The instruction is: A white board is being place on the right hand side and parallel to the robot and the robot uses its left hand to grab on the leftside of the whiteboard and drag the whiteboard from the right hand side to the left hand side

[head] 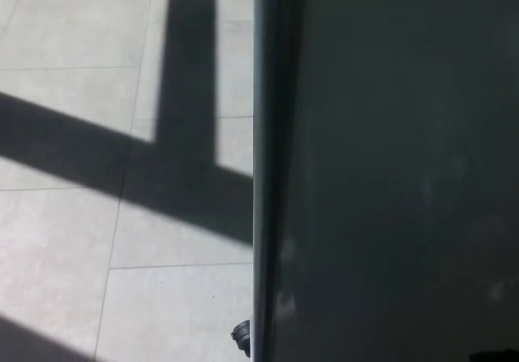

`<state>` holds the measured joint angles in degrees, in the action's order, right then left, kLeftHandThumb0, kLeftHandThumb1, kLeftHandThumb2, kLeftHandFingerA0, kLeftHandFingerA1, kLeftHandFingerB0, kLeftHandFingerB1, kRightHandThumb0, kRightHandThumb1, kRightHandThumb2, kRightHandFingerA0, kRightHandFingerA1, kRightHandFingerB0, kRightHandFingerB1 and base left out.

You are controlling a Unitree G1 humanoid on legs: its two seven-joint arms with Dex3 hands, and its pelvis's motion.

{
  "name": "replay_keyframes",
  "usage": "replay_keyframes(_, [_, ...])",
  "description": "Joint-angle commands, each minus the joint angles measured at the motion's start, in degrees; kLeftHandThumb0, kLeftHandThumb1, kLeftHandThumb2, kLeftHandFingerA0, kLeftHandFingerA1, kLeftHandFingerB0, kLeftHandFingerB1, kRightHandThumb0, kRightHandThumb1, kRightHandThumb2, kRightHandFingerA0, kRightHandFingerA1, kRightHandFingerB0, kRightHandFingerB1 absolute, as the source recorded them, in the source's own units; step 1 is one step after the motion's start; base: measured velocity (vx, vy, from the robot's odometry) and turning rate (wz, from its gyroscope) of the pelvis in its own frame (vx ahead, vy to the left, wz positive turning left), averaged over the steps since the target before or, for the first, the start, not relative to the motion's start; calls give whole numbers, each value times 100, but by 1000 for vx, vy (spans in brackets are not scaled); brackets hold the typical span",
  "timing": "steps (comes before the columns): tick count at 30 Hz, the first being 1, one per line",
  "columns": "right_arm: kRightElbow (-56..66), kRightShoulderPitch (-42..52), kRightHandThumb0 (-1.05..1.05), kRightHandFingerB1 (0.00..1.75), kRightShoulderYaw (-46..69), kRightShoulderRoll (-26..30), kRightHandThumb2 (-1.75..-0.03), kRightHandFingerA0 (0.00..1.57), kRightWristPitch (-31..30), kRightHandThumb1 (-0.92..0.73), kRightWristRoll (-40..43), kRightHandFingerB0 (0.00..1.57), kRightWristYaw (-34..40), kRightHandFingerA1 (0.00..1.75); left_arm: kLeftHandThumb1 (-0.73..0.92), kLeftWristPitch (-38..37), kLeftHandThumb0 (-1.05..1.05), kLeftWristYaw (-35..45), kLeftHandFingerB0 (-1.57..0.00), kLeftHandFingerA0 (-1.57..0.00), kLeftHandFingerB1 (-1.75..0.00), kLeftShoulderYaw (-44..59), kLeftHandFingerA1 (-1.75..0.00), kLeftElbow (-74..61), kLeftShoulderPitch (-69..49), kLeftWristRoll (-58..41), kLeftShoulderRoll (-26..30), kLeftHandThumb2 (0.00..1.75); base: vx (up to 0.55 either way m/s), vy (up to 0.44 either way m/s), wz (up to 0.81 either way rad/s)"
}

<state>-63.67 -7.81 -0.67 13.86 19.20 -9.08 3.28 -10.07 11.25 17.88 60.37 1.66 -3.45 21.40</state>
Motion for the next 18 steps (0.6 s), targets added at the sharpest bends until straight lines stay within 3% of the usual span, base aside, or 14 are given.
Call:
replay_keyframes(1, [-494,-173,-24,40,-13,294,-62,79,1569,-73,-279,62,774,55,82,-923,-9,579,-12,-14,-27,532,-30,374,134,-567,307,65,0,0,0])
replay_keyframes(3, [-537,-196,-22,40,-20,307,-62,82,1608,-74,-290,63,817,63,79,-1191,-12,602,-9,-16,-26,606,-31,136,136,-602,296,64,0,0,0])
replay_keyframes(4, [-556,-216,-23,40,-21,305,-62,80,1602,-74,-288,63,819,60,77,-1174,-8,711,0,-3,-46,662,-48,67,179,-679,306,113,0,0,0])
replay_keyframes(7, [-644,-282,-24,40,-49,285,-62,75,1587,-74,-307,63,888,54,77,-1075,-9,1358,0,-5,-47,770,-50,-425,370,-921,439,113,0,0,0])
replay_keyframes(9, [-692,-303,-23,40,-76,297,-62,76,1649,-74,-336,63,920,54,75,-876,-11,1805,0,-7,-47,657,-51,-1014,512,-980,590,112,0,0,0])
replay_keyframes(10, [-709,-312,-23,40,-74,297,-62,77,1689,-74,-332,64,920,55,67,-713,-19,2014,-11,-7,-19,605,-30,-1295,573,-1046,651,68,0,0,0])
replay_keyframes(11, [-729,-326,-23,40,-65,294,-62,77,1711,-74,-322,64,915,55,62,-333,-18,2345,-4,-5,-18,536,-29,-1671,696,-1197,759,72,0,0,0])
replay_keyframes(16, [-768,-330,-21,40,-72,300,-62,78,1801,-74,-328,63,921,57,49,1139,-13,3233,-8,-5,-18,53,-34,-2773,1682,-1546,1181,63,0,0,0])
replay_keyframes(17, [-775,-348,-22,40,-71,301,-62,79,1802,-74,-330,63,936,57,52,1346,-7,3308,-7,-8,-25,-14,-32,-2825,1891,-1592,1184,57,0,0,0])
replay_keyframes(18, [-778,-356,-22,40,-54,300,-62,79,1812,-74,-307,64,910,57,51,1193,-12,3349,-10,-9,-19,-176,-34,-2840,2065,-1407,1218,59,0,0,0])
